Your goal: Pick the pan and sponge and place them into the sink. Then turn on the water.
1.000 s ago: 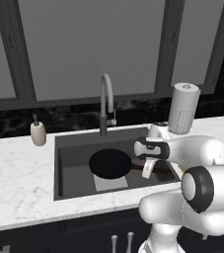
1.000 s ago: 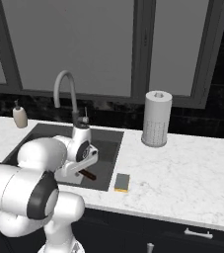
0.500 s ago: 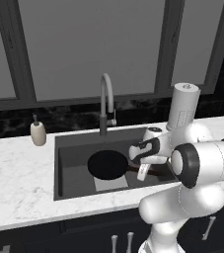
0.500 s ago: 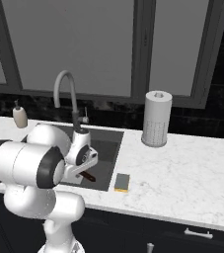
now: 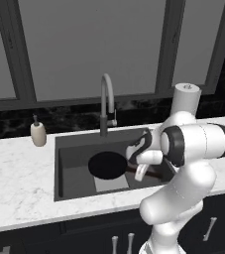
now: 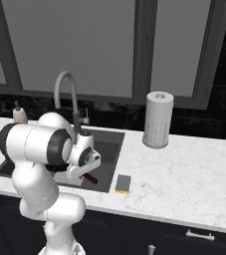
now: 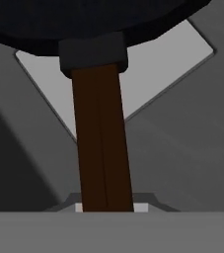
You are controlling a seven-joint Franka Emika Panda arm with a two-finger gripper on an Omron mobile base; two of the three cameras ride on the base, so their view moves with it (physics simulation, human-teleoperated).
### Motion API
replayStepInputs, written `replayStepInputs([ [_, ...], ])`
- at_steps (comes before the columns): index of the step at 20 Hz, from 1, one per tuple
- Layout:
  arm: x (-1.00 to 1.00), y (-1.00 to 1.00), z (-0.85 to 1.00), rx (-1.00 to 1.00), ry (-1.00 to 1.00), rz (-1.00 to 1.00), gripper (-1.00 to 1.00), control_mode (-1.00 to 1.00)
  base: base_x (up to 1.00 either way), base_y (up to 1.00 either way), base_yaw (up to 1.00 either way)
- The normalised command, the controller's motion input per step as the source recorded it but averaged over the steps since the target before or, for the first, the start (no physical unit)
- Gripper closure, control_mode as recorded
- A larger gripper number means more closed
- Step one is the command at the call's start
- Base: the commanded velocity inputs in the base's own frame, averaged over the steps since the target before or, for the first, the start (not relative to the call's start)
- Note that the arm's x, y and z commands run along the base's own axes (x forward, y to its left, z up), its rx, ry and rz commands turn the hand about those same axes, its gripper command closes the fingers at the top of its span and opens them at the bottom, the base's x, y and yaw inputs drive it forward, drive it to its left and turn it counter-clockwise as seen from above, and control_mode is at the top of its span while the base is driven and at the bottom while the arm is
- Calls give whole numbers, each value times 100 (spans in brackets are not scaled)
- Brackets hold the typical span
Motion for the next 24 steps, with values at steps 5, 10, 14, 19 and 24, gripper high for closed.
replayStepInputs([
  [5,12,0,-36,0,4,0,100,-100,0,0,0],
  [10,21,0,-28,0,1,-3,100,-100,0,0,0],
  [14,30,0,-22,0,0,-4,100,-100,0,0,0],
  [19,35,0,-20,0,0,-4,100,-100,0,0,0],
  [24,38,0,-22,0,0,-3,100,-100,0,0,0],
])
